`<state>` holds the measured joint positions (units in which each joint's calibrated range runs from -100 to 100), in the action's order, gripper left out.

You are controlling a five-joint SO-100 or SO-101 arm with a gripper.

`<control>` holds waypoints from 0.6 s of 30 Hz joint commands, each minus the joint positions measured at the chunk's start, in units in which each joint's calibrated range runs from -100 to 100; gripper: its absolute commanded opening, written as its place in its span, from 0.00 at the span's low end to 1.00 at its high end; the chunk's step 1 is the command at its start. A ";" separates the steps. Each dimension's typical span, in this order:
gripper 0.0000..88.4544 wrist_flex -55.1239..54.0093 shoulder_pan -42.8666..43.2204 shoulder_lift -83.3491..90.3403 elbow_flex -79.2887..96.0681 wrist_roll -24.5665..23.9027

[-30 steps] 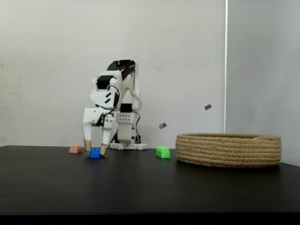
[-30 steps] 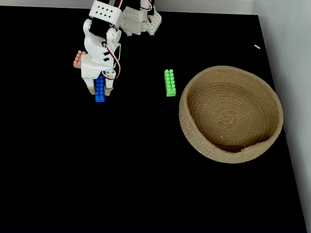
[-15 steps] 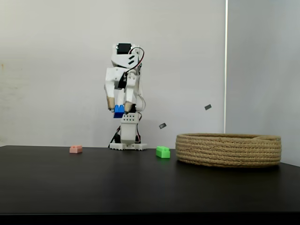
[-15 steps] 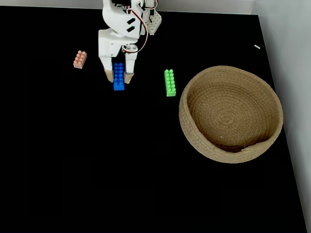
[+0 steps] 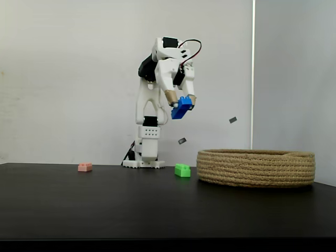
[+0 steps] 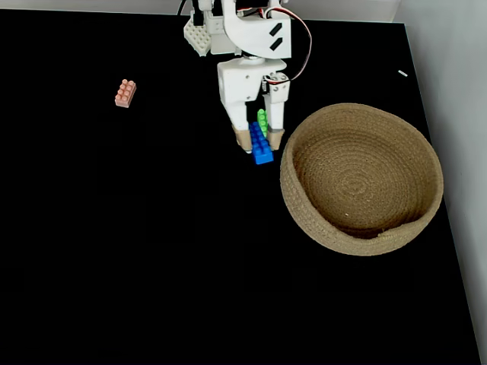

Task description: Place the lego blocks in the tray

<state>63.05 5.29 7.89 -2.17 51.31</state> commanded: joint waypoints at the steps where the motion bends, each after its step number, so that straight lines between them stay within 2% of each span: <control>1: 0.00 0.80 4.93 -0.67 -8.09 -2.93; 8: 0.00 9.62 10.21 -4.88 -16.39 -6.98; 13: 0.00 14.87 12.27 -9.52 -23.69 -7.28; 18: 0.00 14.71 13.92 -14.25 -30.07 -6.84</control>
<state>77.67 17.92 -5.77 -24.26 44.22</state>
